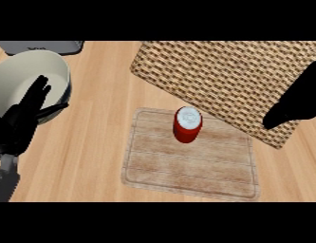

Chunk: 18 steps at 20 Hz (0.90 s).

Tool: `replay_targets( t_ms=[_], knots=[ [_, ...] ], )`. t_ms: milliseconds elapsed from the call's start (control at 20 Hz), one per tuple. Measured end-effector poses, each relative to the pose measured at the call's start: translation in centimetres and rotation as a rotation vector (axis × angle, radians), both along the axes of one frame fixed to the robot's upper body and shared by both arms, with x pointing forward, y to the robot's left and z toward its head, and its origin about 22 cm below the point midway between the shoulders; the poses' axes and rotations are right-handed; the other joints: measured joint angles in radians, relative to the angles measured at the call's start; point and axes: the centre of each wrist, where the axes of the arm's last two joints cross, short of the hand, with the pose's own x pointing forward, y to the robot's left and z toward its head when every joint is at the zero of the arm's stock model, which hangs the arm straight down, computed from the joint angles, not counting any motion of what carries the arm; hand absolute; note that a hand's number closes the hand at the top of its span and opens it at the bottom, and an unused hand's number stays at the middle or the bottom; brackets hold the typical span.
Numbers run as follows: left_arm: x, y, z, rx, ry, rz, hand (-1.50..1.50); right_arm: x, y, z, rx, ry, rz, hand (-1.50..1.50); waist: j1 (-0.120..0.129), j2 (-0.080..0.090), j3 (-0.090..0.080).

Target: Pick the can from the cutting board and place it in the basket

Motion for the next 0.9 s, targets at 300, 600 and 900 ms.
replay_targets(
  t_ms=[300, 600, 900],
  knots=[
    [0.4, -0.1, 0.3, 0.004, 0.012, 0.003, 0.00, -2.3, -1.2, -4.8, 0.023, -0.021, -0.017, -1.50, 0.004, -0.001, -0.001],
    [0.7, 0.0, 0.2, -0.006, 0.009, -0.010, 0.00, -3.3, -0.2, -9.1, 0.075, -0.110, -0.038, -1.50, 0.015, -0.009, -0.005],
    [1.1, -0.4, 0.1, 0.004, 0.024, -0.012, 0.00, -3.2, 0.7, -12.3, 0.171, -0.165, -0.056, -1.50, 0.019, -0.019, -0.007]
  ],
)
